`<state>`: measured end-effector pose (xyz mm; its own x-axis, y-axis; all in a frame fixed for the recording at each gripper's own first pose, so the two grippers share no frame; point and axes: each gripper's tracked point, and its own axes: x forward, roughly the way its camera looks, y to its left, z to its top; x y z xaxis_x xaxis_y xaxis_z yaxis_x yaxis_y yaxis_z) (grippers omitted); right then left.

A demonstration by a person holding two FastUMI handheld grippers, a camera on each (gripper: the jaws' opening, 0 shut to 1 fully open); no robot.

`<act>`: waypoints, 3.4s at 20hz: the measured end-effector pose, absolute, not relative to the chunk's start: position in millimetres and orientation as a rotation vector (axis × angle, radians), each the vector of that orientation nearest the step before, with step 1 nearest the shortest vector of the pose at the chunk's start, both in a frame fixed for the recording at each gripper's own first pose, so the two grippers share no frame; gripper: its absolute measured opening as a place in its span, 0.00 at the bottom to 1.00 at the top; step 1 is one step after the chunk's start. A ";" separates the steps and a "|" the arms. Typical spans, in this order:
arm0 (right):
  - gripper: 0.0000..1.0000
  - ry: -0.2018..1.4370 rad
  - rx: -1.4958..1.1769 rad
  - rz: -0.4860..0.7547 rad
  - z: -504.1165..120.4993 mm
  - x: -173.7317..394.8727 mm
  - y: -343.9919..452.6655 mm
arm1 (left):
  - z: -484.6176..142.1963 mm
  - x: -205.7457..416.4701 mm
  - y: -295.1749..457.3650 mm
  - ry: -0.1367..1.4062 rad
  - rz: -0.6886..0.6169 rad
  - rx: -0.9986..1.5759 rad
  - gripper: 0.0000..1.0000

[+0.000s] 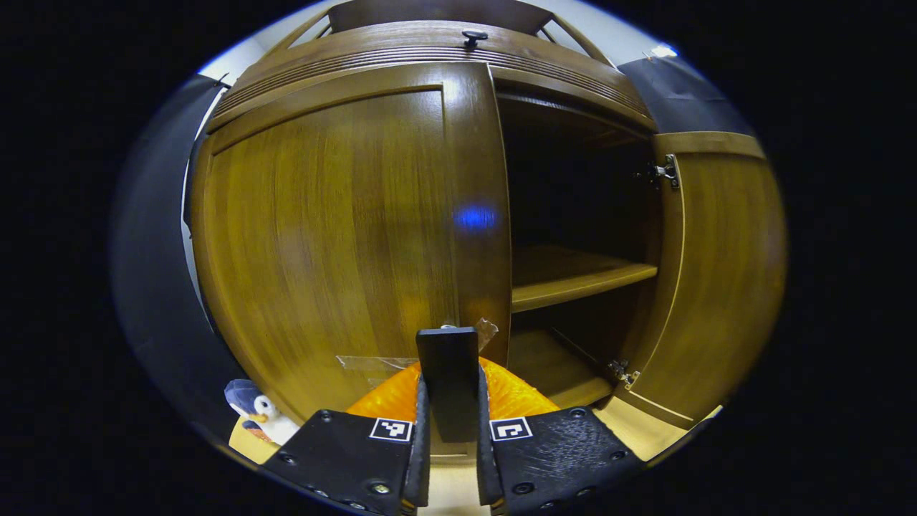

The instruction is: Open the right door of the double-door shoe cabinet with the right hand, and open the left door with the left hand.

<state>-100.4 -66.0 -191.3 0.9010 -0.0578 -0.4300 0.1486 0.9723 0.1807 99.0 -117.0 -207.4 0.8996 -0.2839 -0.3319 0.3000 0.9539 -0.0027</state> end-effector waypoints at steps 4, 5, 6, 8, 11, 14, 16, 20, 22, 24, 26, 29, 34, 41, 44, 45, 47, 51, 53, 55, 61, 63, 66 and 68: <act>0.10 0.435 0.213 -0.074 -191.3 -93.3 -57.3 | -202.7 81.7 -108.1 0.334 -0.291 0.042 0.17; 0.08 0.439 0.211 -0.061 -192.1 -90.9 -53.1 | -197.3 68.0 -104.6 0.336 -0.288 0.029 0.25; 0.10 0.442 0.213 -0.046 -192.9 -88.7 -48.2 | -202.2 73.6 -105.4 0.334 -0.291 0.025 0.19; 0.10 0.453 0.210 -0.009 -195.6 -83.1 -37.3 | -201.9 64.3 -99.3 0.336 -0.292 0.015 0.19; 0.09 0.444 0.192 0.051 -189.7 -69.7 -17.1 | -200.8 50.2 -90.7 0.333 -0.291 0.013 0.19; 0.10 0.437 0.174 0.104 -187.2 -62.6 1.5 | -199.9 35.8 -80.1 0.332 -0.277 0.005 0.19; 0.10 0.438 0.165 0.128 -188.4 -59.5 10.8 | -198.4 25.2 -72.3 0.332 -0.265 0.000 0.19; 0.10 0.444 0.156 0.193 -192.1 -56.2 31.6 | -196.7 7.8 -55.4 0.335 -0.230 -0.006 0.19; 0.13 0.445 0.145 0.227 -191.5 -54.7 43.3 | -194.8 -0.8 -46.5 0.333 -0.207 -0.004 0.19; 0.29 0.448 0.131 0.254 -189.5 -54.4 54.9 | -194.1 -8.3 -37.3 0.332 -0.183 -0.007 0.27; 0.42 0.443 0.119 0.262 -188.2 -49.8 62.3 | -194.2 -15.2 -26.2 0.332 -0.159 -0.013 0.19; 0.49 0.454 0.110 0.275 -190.6 -48.1 71.8 | -192.4 -26.3 -8.7 0.329 -0.123 -0.018 0.19; 0.50 0.467 0.103 0.301 -194.0 -48.3 88.3 | -192.8 -42.1 23.6 0.323 -0.057 0.000 0.18; 0.51 0.453 0.095 0.335 -191.0 -48.4 114.6 | -184.4 -53.1 85.5 0.310 0.056 0.057 0.17; 0.50 0.454 0.087 0.334 -190.2 -50.6 117.2 | -183.8 -54.6 102.6 0.314 0.065 0.020 0.11; 0.50 0.457 0.084 0.333 -190.5 -49.6 118.2 | -184.2 -55.1 105.4 0.320 0.054 0.024 0.11; 0.50 0.461 0.067 0.324 -190.1 -50.2 118.0 | -184.4 -56.2 107.6 0.319 0.029 0.047 0.12; 0.50 0.460 0.050 0.305 -187.8 -49.6 116.3 | -184.7 -63.4 125.6 0.330 0.032 0.062 0.24; 0.50 0.458 0.051 0.297 -187.7 -48.1 116.8 | -184.3 -67.2 133.5 0.332 0.048 0.059 0.39; 0.50 0.455 0.046 0.296 -187.2 -44.3 118.3 | -183.9 -73.9 141.1 0.337 0.068 0.062 0.53; 0.49 0.442 0.052 0.305 -181.9 -36.1 119.1 | -170.1 -97.6 171.5 0.334 0.186 0.121 0.50; 0.51 0.426 0.052 0.283 -177.7 -33.0 110.9 | -160.6 -107.1 180.7 0.317 0.242 0.106 0.52; 0.54 0.361 0.056 0.222 -159.8 -23.1 92.1 | -132.1 -110.7 165.8 0.240 0.260 0.077 0.78; 0.58 0.330 0.068 0.199 -148.4 -19.6 82.7 | -119.2 -105.9 147.6 0.207 0.231 0.089 0.89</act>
